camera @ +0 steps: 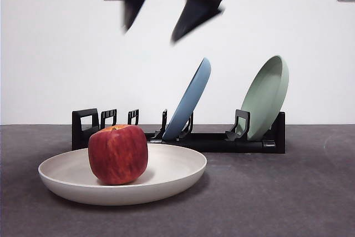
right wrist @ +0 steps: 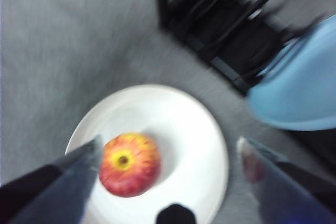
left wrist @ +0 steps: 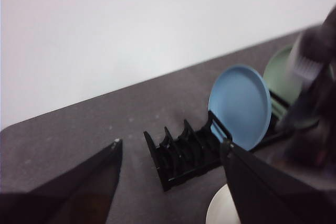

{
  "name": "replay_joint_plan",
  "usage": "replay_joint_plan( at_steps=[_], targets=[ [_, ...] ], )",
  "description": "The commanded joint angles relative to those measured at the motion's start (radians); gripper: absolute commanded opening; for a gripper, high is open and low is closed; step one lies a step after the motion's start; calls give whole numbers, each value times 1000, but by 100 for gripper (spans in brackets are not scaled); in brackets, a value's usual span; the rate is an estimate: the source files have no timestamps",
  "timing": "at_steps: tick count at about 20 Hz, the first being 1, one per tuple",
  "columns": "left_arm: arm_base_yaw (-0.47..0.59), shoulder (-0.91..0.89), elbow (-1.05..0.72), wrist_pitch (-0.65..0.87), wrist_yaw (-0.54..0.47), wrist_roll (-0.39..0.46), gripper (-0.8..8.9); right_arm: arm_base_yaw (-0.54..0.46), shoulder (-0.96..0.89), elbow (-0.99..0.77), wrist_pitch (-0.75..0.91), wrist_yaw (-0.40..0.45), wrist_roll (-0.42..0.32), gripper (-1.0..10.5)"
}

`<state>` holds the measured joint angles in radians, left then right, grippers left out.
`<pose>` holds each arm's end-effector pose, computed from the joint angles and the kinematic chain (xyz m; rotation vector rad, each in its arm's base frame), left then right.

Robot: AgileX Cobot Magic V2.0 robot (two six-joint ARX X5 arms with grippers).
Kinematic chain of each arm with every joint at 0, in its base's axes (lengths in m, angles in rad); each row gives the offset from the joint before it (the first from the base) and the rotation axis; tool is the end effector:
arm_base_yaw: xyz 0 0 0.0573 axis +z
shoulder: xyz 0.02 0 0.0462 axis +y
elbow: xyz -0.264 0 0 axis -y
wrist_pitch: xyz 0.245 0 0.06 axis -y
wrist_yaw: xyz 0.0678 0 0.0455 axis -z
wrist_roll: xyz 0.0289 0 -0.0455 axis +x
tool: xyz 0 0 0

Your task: Take the yellow plate from the plate rack,put the plate on the table,take the apple from the table,put the apple in the plate

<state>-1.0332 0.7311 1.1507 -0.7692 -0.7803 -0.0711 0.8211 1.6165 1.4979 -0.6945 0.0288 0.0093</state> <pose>0.0716 -0.0804 0.4041 0.2056 0.2245 -0.2421 0.2383 0.2548 0.3276 -0.3353 0.7629 0.7435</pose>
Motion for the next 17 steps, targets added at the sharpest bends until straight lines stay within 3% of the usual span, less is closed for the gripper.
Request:
replay_joint_plan(
  at_steps=[1, 4, 6, 7, 10, 17],
  targets=[
    [2, 61, -2, 35, -2, 79, 312, -37, -75, -2, -21, 4, -12, 211],
    [2, 148, -2, 71, 4, 142, 274, -87, -156, -2, -76, 4, -13, 78],
    [18, 219, -2, 95, 35, 195, 22, -137, -217, -2, -147, 4, -28, -4],
    [37, 245, -2, 106, 83, 207, -7, -164, -242, -2, -182, 3, -31, -12],
    [141, 305, -2, 122, 314, 207, -8, -231, -298, -3, -262, -2, -40, -12],
    [573, 320, -2, 121, 727, 172, -8, -325, -449, -87, -226, -5, -45, -12]
  ],
)
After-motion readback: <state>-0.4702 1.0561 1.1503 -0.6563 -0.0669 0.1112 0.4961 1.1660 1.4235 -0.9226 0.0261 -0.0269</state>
